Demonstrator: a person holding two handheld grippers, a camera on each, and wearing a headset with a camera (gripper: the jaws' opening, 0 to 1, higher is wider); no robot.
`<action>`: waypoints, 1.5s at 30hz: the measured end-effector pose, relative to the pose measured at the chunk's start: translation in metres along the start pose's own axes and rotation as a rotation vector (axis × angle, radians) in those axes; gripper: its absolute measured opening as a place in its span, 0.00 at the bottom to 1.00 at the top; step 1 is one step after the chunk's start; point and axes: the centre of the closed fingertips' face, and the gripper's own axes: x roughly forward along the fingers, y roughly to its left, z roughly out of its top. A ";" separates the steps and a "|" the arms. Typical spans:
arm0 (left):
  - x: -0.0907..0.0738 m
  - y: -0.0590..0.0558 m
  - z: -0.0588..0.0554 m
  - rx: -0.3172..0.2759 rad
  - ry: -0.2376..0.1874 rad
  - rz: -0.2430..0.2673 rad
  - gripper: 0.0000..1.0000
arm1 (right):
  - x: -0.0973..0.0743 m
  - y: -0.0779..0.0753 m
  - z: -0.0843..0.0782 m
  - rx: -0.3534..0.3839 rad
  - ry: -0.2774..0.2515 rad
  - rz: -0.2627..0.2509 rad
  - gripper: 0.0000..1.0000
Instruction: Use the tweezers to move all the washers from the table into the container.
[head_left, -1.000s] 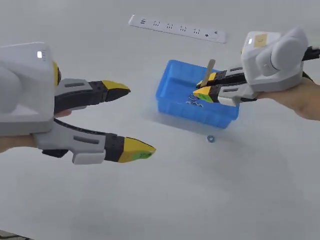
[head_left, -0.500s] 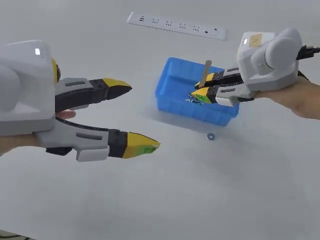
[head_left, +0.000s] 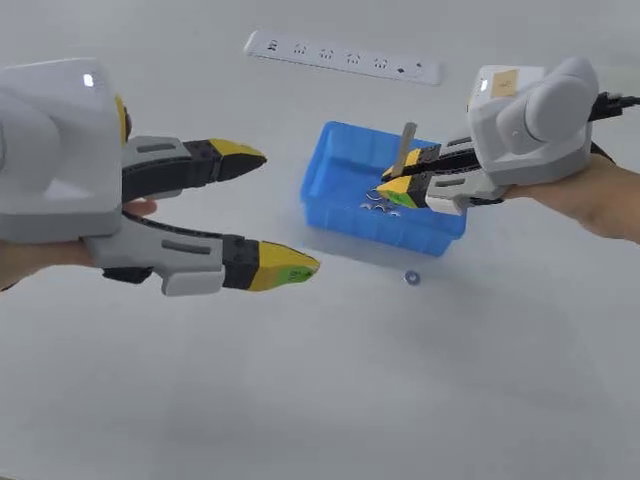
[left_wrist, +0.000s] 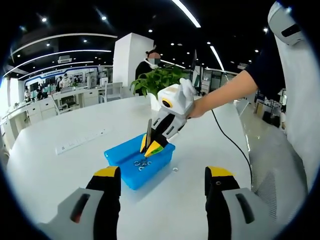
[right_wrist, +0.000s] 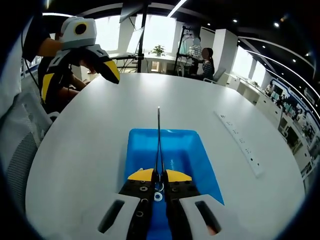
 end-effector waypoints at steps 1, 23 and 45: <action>0.003 0.003 0.004 0.003 -0.009 0.004 0.72 | -0.001 0.001 0.003 -0.003 -0.006 0.002 0.07; 0.080 0.016 0.056 0.139 -0.020 -0.124 0.34 | -0.011 0.011 0.024 -0.066 -0.039 0.035 0.07; 0.087 0.006 0.045 0.304 0.038 -0.241 0.08 | -0.010 0.017 0.022 -0.083 -0.029 0.063 0.07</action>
